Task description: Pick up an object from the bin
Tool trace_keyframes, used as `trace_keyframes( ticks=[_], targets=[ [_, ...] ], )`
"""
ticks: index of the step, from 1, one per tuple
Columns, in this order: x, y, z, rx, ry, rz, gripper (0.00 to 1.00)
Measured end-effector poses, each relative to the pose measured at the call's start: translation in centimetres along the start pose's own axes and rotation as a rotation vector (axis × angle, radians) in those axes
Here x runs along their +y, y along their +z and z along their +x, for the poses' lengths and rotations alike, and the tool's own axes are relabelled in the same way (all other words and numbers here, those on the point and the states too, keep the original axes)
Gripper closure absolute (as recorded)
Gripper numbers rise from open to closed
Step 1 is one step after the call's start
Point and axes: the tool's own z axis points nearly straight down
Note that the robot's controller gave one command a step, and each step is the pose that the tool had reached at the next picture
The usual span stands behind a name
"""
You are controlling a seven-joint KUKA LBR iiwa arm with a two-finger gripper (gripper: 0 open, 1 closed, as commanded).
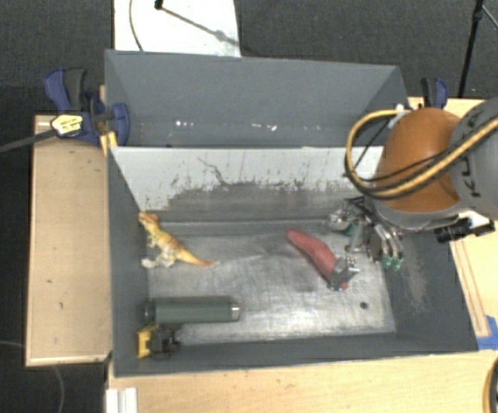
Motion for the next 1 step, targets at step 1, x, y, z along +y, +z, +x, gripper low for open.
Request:
trace_keyframes(
  ticks=[1],
  targets=[
    [0.24, 2.02, -1.88, -0.001, 0.126, 0.000, 0.00]
  ],
)
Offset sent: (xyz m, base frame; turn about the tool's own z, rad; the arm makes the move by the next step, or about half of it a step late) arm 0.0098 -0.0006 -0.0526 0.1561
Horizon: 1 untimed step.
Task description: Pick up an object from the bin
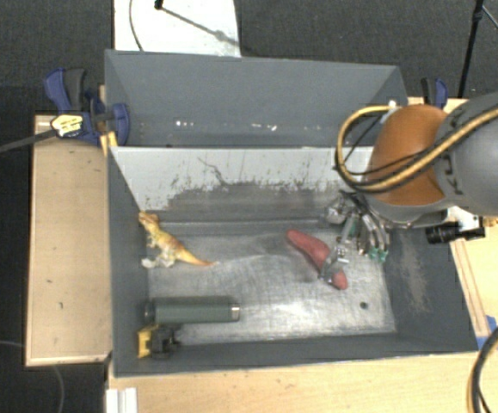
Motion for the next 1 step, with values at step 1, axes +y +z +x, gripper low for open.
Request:
trace_keyframes(
  ticks=[1],
  targets=[
    [-0.28, 3.19, 0.76, 0.000, 0.030, 0.000, 0.00]
  ],
)
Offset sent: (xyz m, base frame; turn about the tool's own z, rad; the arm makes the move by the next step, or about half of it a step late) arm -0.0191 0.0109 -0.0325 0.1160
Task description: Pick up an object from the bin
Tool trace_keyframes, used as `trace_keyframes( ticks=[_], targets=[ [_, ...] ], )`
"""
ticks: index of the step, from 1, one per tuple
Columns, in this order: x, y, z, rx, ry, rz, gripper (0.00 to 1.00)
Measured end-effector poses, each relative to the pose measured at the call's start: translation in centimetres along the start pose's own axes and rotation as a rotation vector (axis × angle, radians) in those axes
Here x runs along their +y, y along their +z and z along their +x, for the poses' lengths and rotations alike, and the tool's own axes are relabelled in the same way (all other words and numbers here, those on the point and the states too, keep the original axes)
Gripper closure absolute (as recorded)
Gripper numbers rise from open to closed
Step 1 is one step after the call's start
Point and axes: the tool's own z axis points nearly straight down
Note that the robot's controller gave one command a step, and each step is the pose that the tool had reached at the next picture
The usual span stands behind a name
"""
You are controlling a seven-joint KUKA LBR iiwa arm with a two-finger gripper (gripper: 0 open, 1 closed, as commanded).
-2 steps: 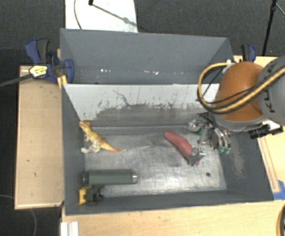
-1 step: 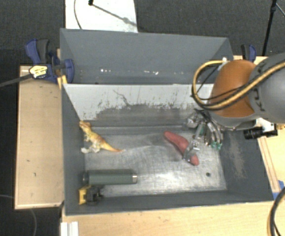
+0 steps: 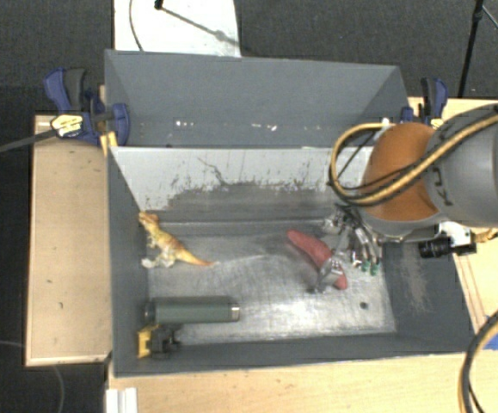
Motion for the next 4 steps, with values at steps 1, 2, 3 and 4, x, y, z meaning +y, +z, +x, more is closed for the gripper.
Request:
trace_keyframes(
  ticks=[1, 2, 3, 4],
  targets=[
    [0.9, -0.4, 1.1, -0.003, 0.084, -0.001, 1.00],
    [0.9, -0.4, 1.1, -0.003, 0.084, -0.001, 1.00],
    [0.9, -0.6, 1.2, -0.001, 0.084, 0.000, 1.00],
    [0.8, -2.0, 1.4, 0.010, 0.083, 0.003, 1.00]
  ],
)
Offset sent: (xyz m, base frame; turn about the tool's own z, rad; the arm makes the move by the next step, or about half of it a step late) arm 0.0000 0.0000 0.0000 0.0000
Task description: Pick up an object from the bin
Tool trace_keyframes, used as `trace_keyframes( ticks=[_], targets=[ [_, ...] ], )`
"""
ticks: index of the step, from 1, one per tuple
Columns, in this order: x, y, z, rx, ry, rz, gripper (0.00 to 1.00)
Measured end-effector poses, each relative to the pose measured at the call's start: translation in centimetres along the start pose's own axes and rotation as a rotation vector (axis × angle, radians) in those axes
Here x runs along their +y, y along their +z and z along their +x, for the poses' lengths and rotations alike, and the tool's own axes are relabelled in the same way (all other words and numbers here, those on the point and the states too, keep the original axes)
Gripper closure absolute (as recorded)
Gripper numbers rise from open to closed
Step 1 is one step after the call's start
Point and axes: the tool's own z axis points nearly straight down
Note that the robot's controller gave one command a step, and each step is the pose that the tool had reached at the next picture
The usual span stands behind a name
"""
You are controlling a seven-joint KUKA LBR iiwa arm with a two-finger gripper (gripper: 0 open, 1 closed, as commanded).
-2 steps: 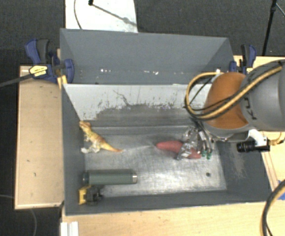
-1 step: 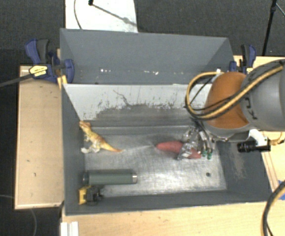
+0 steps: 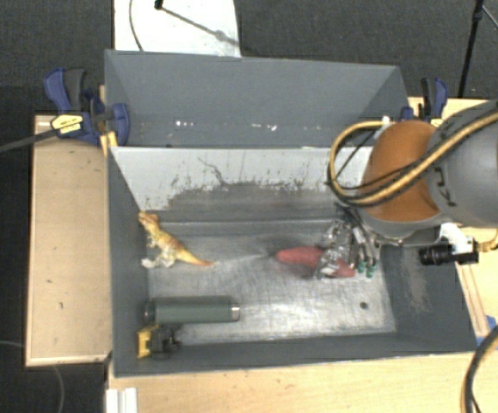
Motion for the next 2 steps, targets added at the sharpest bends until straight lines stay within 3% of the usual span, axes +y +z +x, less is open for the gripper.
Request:
trace_keyframes(
  ticks=[2],
  targets=[
    [0.0, -4.2, -0.1, -0.006, -0.002, -0.002, 1.00]
  ],
)
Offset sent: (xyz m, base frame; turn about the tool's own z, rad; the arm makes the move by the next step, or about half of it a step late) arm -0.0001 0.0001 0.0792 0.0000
